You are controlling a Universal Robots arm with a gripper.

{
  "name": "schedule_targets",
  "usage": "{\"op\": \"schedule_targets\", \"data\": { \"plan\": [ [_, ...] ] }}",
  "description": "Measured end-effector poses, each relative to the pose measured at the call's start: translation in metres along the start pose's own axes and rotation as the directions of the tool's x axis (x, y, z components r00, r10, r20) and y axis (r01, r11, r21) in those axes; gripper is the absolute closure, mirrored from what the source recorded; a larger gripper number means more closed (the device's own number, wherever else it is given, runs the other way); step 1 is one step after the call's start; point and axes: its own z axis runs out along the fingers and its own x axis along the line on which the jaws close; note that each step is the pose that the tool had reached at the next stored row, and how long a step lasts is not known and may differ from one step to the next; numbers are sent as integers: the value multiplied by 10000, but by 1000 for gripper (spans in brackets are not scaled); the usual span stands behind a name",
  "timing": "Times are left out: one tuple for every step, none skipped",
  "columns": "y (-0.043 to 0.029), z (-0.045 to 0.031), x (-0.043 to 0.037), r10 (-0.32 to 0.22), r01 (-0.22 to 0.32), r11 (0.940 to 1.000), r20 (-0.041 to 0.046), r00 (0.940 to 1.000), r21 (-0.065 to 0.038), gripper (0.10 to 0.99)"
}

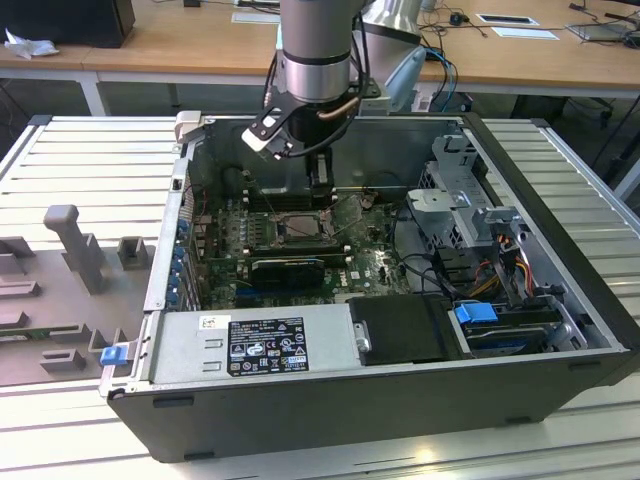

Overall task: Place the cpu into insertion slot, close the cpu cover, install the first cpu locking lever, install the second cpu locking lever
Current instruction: 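Close the cpu cover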

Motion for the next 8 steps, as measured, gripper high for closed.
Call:
{"op": "schedule_targets", "data": {
  "plan": [
    [21, 2, 0, 0, 0, 10000, 0, 10000, 0, 980],
    [35, 3, 0, -1, 1, 10000, -1, 10000, 1, 980],
    [39, 0, 0, -2, 2, 10000, 1, 10000, 3, 980],
    [39, -4, 0, -1, 1, 10000, 2, 10000, 3, 980],
    [40, -19, 0, 1, -1, 10000, -1, 10000, 2, 980],
    [42, -45, 0, 0, 0, 10000, 0, 10000, 3, 980],
    [47, -49, 0, -2, 2, 10000, -4, 10000, 1, 980],
    [53, -50, 0, -1, 1, 10000, -3, 10000, 2, 980]
  ]
}}
